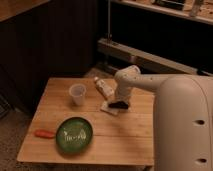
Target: Place the eraser on the white sponge
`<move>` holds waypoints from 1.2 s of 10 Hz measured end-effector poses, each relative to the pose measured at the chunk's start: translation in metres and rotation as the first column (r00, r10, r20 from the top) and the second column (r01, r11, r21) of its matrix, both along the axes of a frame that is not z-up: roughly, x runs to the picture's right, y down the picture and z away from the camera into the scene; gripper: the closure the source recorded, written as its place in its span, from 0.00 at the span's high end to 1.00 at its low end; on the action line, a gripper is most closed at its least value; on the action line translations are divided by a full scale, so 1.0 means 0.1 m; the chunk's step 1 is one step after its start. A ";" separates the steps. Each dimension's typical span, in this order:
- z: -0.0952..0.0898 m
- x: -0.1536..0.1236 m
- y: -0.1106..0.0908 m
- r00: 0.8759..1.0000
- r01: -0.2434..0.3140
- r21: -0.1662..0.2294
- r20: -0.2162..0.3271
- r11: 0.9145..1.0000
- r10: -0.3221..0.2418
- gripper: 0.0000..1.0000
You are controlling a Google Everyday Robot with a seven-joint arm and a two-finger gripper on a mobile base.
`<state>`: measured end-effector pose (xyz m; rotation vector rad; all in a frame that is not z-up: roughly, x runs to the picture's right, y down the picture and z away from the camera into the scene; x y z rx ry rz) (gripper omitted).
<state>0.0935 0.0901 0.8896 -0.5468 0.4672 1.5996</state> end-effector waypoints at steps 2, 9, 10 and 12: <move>-0.06 -0.12 0.02 1.000 0.018 0.005 0.015 1.000 -0.018 0.35; -0.13 -0.44 0.04 0.997 0.077 0.027 0.024 0.997 -0.078 0.80; -0.13 -0.45 0.03 0.996 0.082 0.031 0.021 0.996 -0.082 0.80; -0.12 -0.56 -0.01 0.995 0.092 0.039 0.026 0.995 -0.093 0.80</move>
